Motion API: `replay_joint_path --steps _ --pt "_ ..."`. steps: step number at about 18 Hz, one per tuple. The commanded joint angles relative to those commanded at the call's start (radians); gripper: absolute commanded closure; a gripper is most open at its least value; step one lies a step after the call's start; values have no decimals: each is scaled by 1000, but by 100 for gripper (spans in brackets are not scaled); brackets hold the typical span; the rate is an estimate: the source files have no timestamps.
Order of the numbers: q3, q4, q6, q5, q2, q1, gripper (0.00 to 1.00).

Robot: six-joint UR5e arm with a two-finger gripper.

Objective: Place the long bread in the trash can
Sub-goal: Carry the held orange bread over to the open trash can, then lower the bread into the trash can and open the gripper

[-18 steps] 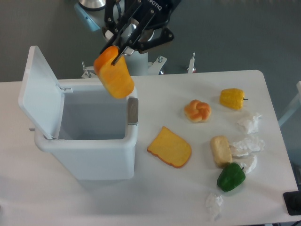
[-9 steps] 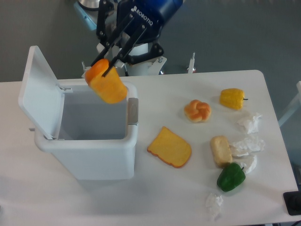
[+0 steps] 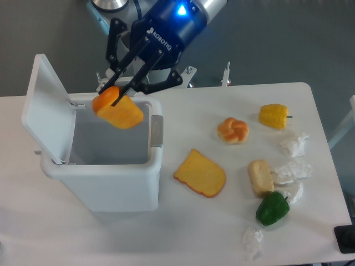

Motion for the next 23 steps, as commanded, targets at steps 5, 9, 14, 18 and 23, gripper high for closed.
replay_joint_path --steps 5,9,14,18,23 --pt "-29 0 3 3 1 -8 73" --pt "-49 2 6 5 3 -8 73" --pt "-61 2 5 6 -2 -8 73" --pt "-81 2 5 6 -2 -8 73" --pt "-103 0 6 9 0 -9 72"
